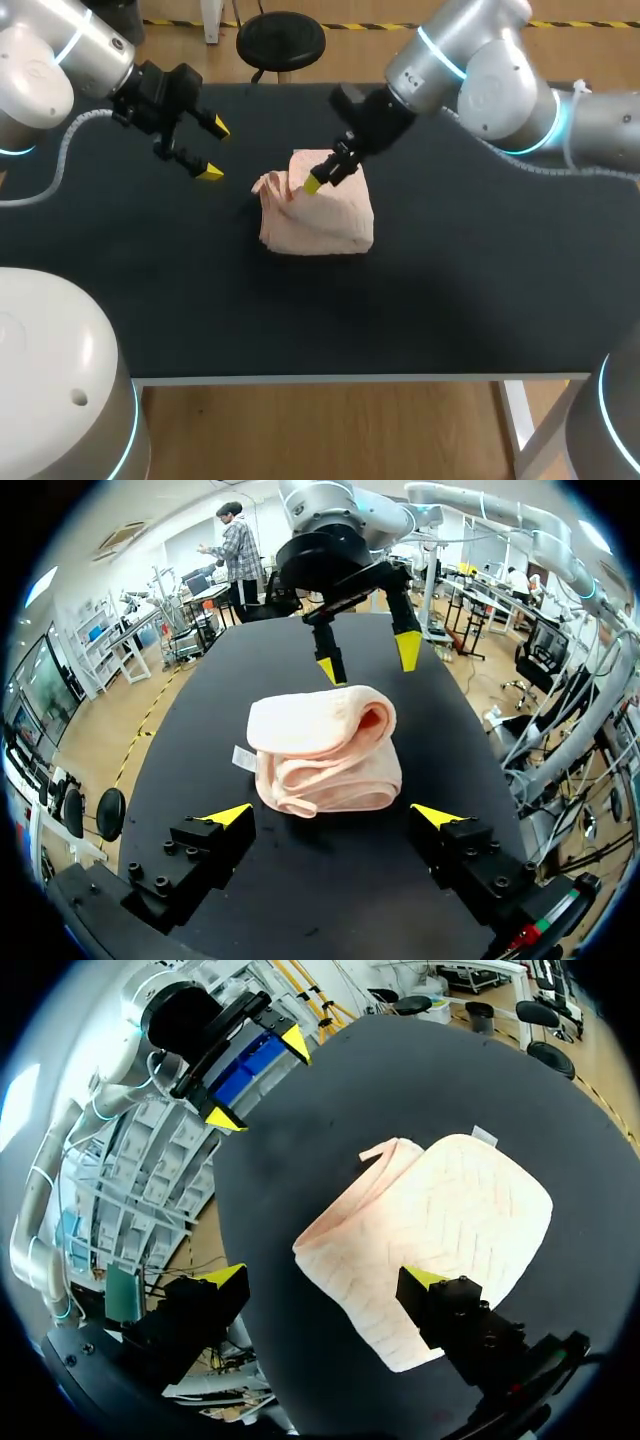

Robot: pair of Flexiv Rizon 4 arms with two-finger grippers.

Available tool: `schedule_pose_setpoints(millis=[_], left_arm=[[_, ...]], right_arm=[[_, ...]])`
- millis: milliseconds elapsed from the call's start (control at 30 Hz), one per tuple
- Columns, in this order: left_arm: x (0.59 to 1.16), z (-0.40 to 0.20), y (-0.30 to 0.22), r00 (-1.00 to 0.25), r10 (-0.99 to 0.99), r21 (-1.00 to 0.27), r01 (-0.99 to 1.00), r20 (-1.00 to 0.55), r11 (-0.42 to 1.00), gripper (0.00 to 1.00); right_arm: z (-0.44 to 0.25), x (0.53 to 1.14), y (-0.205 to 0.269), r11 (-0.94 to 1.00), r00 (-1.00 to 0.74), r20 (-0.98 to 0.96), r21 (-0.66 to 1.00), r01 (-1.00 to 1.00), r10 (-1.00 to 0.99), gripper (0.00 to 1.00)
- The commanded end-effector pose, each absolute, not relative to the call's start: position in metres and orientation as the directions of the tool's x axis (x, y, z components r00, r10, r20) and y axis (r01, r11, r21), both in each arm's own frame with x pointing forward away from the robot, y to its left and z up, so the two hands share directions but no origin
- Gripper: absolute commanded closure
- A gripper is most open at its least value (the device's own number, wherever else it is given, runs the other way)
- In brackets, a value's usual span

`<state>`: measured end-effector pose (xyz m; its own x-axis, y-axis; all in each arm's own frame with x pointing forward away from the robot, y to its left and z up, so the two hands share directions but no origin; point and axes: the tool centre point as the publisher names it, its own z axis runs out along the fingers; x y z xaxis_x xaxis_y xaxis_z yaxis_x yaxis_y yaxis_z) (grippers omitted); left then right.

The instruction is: Fold the towel

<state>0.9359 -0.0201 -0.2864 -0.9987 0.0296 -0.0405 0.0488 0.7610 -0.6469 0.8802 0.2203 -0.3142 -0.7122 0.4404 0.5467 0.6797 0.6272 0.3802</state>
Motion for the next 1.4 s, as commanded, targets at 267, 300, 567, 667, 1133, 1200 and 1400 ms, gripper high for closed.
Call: schedule_pose_setpoints(millis=[267, 300, 567, 667, 1133, 1200, 1400], left_arm=[[0.936, -0.288, -0.020, -0.999, 0.030, -0.650, 0.051, -0.043, 0.759, 0.00], [0.936, -0.288, -0.020, -0.999, 0.030, -0.650, 0.051, -0.043, 0.759, 0.00], [0.936, -0.288, -0.020, -0.999, 0.030, -0.650, 0.051, -0.043, 0.759, 0.00], [0.936, -0.288, -0.020, -0.999, 0.030, -0.650, 0.051, -0.043, 0.759, 0.00], [0.936, -0.288, -0.020, -0.999, 0.030, -0.650, 0.051, -0.043, 0.759, 0.00], [0.936, -0.288, -0.020, -0.999, 0.030, -0.650, 0.051, -0.043, 0.759, 0.00], [0.936, -0.288, -0.020, -0.999, 0.030, -0.650, 0.051, -0.043, 0.759, 0.00]], right_arm=[[-0.323, 0.899, 0.203, 0.557, -0.712, 0.525, 0.451, 0.697, 0.466, 1.00], [-0.327, 0.899, 0.203, 0.563, -0.708, 0.523, 0.438, 0.701, 0.474, 1.00], [-0.358, 0.869, 0.234, 0.712, -0.746, 0.534, 0.334, 0.618, 0.397, 1.00], [-0.372, 0.854, 0.251, 0.770, -0.764, 0.541, 0.298, 0.565, 0.351, 1.00], [-0.359, 0.834, 0.254, 0.837, -0.788, 0.575, 0.305, 0.455, 0.219, 1.00], [-0.344, 0.834, 0.250, 0.833, -0.822, 0.531, 0.347, 0.431, 0.204, 1.00], [-0.305, 0.840, 0.238, 0.811, -0.841, 0.516, 0.415, 0.412, 0.163, 1.00]])
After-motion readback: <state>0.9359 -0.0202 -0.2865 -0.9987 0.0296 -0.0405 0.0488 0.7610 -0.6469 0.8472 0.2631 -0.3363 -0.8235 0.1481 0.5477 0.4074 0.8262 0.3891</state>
